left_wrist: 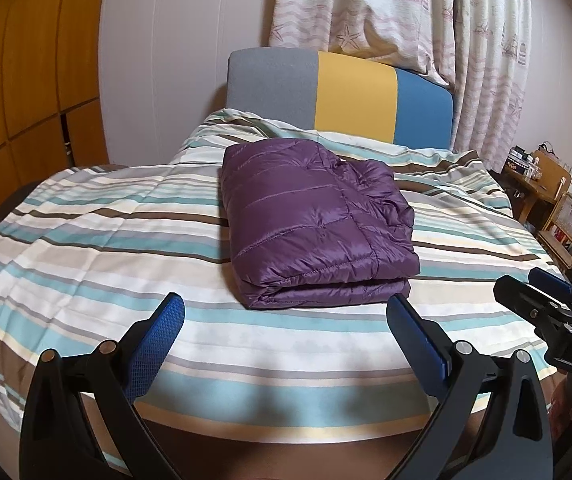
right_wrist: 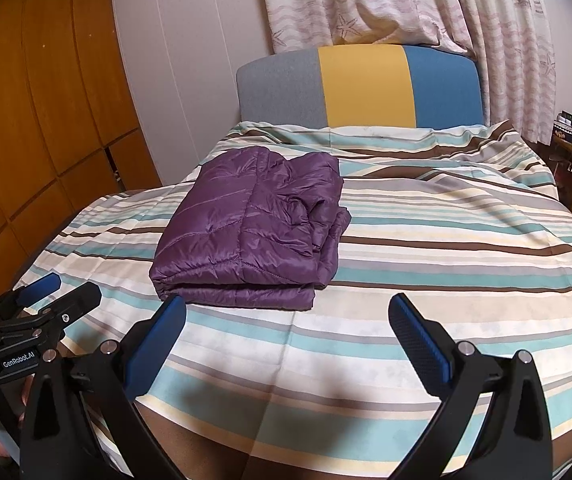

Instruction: Fold large clothes

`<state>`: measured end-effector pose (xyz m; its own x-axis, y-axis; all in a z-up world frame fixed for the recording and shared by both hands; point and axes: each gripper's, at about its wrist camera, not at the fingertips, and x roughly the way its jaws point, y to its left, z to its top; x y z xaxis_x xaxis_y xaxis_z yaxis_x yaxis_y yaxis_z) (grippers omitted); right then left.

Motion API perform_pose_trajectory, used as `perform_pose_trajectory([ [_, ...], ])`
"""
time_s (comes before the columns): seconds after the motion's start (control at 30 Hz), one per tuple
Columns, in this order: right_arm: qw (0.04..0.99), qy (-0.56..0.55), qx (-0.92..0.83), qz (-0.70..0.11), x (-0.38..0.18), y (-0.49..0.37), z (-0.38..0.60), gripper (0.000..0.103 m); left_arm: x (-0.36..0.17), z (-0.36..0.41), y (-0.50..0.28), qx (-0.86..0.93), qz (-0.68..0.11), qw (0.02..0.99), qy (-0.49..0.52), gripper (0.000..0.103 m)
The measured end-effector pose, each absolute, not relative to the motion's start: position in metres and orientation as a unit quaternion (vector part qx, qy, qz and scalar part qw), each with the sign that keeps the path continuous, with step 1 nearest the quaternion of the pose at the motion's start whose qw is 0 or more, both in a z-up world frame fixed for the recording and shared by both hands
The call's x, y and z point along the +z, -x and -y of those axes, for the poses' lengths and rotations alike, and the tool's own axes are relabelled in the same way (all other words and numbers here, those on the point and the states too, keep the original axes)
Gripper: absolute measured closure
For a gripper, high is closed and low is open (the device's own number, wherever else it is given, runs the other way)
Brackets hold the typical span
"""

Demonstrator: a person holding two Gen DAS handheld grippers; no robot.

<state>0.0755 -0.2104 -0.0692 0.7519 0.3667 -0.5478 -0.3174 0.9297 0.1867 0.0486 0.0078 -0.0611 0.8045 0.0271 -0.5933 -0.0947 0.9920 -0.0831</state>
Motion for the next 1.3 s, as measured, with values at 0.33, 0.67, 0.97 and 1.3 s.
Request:
perform_pose_trajectory([
  [0.33, 0.935, -0.043, 0.181, -0.303, -0.0700, -0.0772, 0.2115, 0.002, -0.0615, -0.0072, -0.0479, 0.030, -0.309, 0.949, 0.051, 0.003],
  [0.67, 0.932, -0.045, 0.182, -0.309, -0.0726, -0.0783, 0.2111, 0.002, -0.0618, -0.0083, -0.0490, 0.028, -0.314, 0.947, 0.056, 0.003],
  [0.97, 0.932, -0.045, 0.182, -0.310, -0.0727, -0.0789, 0.2115, 0.002, -0.0619, -0.0084, -0.0491, 0.028, -0.313, 0.948, 0.055, 0.003],
  [1.3, 0.931, -0.047, 0.182, -0.313, -0.0752, -0.0802, 0.2116, 0.002, -0.0658, -0.0093, -0.0518, 0.020, -0.321, 0.944, 0.070, 0.003],
])
